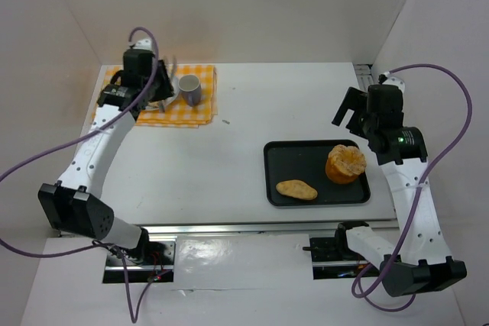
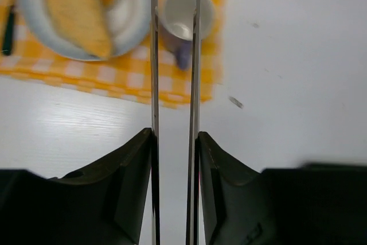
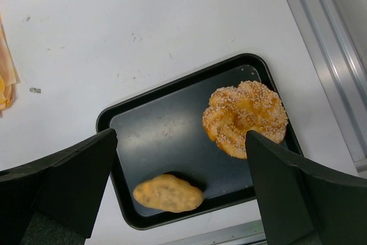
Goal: Place the bread
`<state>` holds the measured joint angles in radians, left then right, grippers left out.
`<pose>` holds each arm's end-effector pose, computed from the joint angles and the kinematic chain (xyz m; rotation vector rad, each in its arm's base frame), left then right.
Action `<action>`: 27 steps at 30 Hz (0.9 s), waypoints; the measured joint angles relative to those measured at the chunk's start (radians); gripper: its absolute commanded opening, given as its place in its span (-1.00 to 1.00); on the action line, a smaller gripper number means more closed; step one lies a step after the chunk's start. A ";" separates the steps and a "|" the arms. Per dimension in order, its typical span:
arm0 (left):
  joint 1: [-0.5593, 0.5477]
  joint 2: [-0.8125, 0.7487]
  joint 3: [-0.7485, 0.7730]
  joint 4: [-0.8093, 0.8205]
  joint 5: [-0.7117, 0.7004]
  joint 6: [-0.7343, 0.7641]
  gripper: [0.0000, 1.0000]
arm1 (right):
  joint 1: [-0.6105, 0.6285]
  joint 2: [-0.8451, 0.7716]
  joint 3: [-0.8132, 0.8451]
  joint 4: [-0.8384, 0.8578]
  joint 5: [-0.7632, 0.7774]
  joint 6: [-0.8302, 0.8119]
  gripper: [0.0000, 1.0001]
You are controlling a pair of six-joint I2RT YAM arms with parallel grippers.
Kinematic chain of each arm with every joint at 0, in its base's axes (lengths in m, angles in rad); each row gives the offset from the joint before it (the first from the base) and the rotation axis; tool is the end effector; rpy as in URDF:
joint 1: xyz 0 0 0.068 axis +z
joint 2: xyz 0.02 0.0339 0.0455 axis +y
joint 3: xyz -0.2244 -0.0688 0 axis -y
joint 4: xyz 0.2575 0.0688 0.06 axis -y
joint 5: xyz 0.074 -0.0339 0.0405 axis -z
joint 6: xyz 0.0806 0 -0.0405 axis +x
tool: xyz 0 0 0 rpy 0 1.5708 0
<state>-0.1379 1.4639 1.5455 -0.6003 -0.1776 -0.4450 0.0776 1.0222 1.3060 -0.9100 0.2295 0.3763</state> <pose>0.3793 -0.0383 0.3414 -0.4248 2.0412 -0.1698 0.2576 0.0016 0.3453 0.4501 2.1311 0.0058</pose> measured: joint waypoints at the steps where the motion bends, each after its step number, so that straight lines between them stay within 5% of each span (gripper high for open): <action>1: -0.046 -0.011 -0.017 0.013 0.011 0.001 -0.05 | 0.000 -0.004 0.000 0.000 0.000 0.000 1.00; 9: -0.415 -0.011 -0.195 0.140 0.063 -0.006 -0.04 | 0.000 -0.011 -0.005 0.000 -0.001 0.002 1.00; 18: -0.460 0.188 -0.359 0.296 0.045 -0.028 0.30 | 0.000 -0.011 -0.010 0.002 0.012 0.002 1.00; 20: -0.461 0.222 -0.358 0.304 0.045 -0.028 0.46 | 0.000 -0.013 -0.022 0.001 0.017 0.002 1.00; 23: -0.462 0.262 -0.352 0.300 0.048 -0.029 0.96 | 0.000 -0.012 -0.041 -0.001 0.018 0.002 1.00; 27: -0.462 0.276 -0.294 0.248 0.052 -0.027 1.00 | 0.000 -0.008 -0.045 0.000 0.017 0.002 1.00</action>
<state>-0.5999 1.7401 1.2510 -0.3519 -0.1253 -0.4721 0.0776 1.0138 1.2613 -0.9104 0.2466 0.3782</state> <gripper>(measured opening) 0.996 0.999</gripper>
